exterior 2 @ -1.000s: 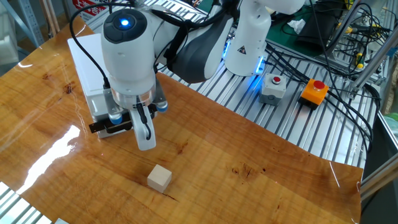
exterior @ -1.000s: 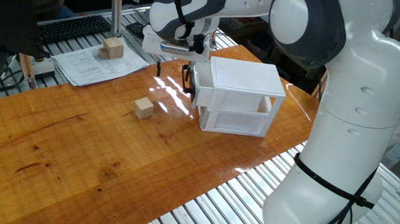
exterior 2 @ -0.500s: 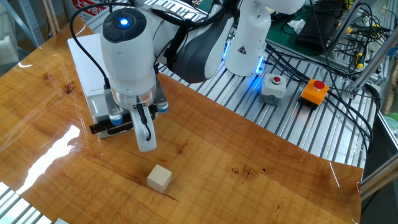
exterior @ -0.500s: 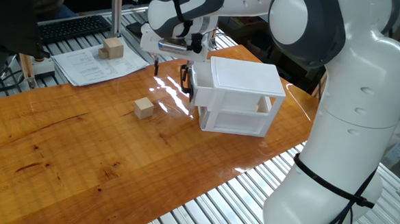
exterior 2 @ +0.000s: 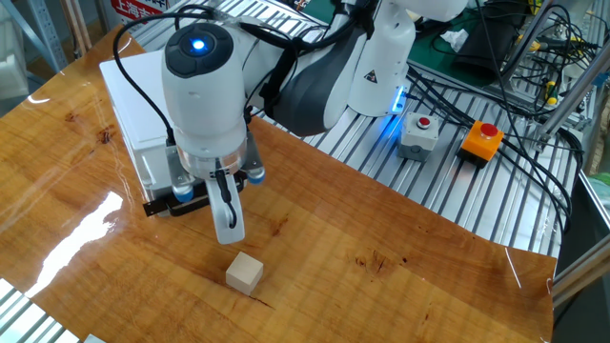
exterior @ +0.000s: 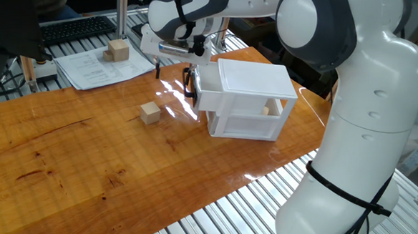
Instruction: Put things in the drawer
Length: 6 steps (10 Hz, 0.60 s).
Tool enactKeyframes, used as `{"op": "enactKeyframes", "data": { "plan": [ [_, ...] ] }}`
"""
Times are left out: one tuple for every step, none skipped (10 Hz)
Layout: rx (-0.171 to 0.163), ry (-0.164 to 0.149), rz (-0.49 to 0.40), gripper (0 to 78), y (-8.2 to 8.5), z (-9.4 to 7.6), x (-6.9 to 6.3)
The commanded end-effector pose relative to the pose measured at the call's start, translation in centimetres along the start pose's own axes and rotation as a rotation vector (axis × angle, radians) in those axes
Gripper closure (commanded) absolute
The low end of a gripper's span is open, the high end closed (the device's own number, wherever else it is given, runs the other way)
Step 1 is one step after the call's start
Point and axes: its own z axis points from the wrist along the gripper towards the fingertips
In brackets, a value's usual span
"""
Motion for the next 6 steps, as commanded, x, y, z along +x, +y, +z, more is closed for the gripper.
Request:
{"op": "enactKeyframes", "data": {
  "plan": [
    [-0.008, 0.003, 0.009, 0.1, 0.35, -0.22, 0.16],
    [-0.008, 0.002, 0.011, 0.1, 0.41, -0.19, 0.27],
    [-0.009, 0.002, 0.013, 0.1, 0.47, -0.21, 0.32],
    [-0.009, 0.002, 0.015, 0.1, 0.56, -0.23, 0.36],
    [-0.008, 0.001, 0.018, 0.1, 0.64, -0.26, 0.36],
    [-0.005, -0.001, 0.019, 0.1, 0.64, -0.26, 0.35]
  ]
}}
